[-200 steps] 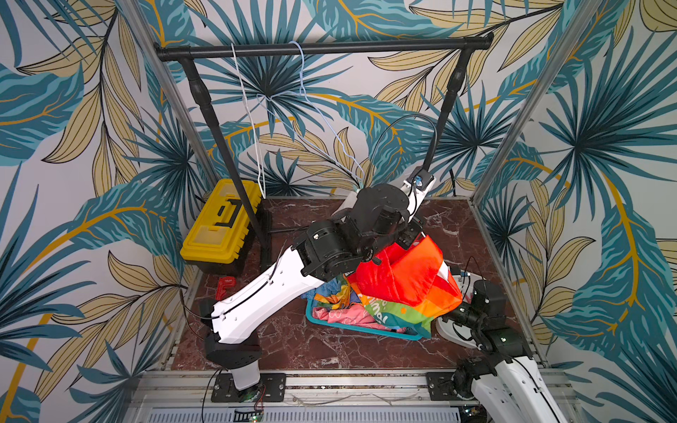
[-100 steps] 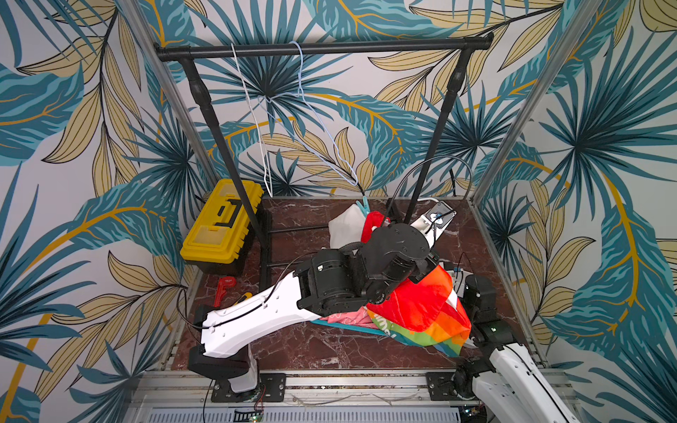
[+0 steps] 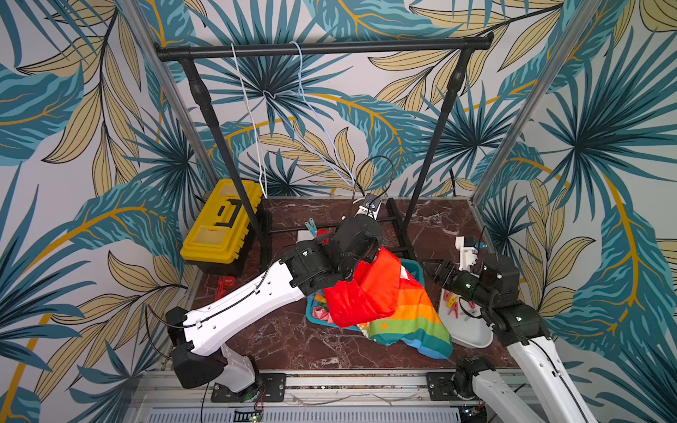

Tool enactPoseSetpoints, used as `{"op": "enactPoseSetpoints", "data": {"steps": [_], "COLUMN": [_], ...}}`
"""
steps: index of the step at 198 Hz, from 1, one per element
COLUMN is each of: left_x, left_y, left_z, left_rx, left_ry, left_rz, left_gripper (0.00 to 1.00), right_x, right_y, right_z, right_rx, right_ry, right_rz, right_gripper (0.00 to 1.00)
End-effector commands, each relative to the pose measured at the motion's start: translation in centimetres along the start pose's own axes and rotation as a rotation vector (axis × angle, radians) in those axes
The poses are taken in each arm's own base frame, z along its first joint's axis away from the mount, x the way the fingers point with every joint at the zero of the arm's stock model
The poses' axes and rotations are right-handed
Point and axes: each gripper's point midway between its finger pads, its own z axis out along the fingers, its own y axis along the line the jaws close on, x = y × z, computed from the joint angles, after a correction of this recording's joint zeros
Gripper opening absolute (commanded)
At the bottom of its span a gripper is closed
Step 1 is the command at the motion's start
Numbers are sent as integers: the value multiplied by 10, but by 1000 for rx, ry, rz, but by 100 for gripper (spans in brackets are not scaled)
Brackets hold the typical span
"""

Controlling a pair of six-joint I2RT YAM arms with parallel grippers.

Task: Remove the clothespins securing jackets to the hanger
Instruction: Remove the clothespin from the hanger.

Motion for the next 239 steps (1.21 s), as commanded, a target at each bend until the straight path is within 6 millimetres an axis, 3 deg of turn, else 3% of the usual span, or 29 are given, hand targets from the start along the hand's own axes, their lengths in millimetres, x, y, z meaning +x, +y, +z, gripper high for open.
{"op": "enactPoseSetpoints", "data": {"steps": [1,21,35,90,107,129,155,191,202,225,239], "left_x": [-2,3,3,4,5,7,8,8,8,8,9], "left_y": [6,9,6,-2,-1,0,1,-2,1,15,33], "left_z": [12,18,17,9,9,12,15,17,17,9,1], "left_rx": [51,92,130,202,201,200,205,220,216,220,196], "left_ry": [-11,9,8,14,14,20,28,32,31,24,11], "left_rz": [-102,-133,-134,-122,-119,-115,-119,-116,-116,-149,-185], "left_gripper": [0,0,0,0,0,0,0,0,0,42,60], "right_x": [3,12,23,32,35,44,51,52,53,54,54], "right_y": [19,51,66,90,96,103,107,103,102,99,99], "right_z": [-3,2,12,60,71,79,77,72,71,69,68], "right_rx": [-31,-168,-223,-239,-254,-288,-311,-300,-299,-287,-291], "right_ry": [53,125,192,286,314,351,362,358,358,354,343], "right_rz": [-129,-205,-256,-407,-417,-420,-428,-443,-454,-464,-464], "right_gripper": [57,66,67,71,64,45,30,2,0,0,0]}}
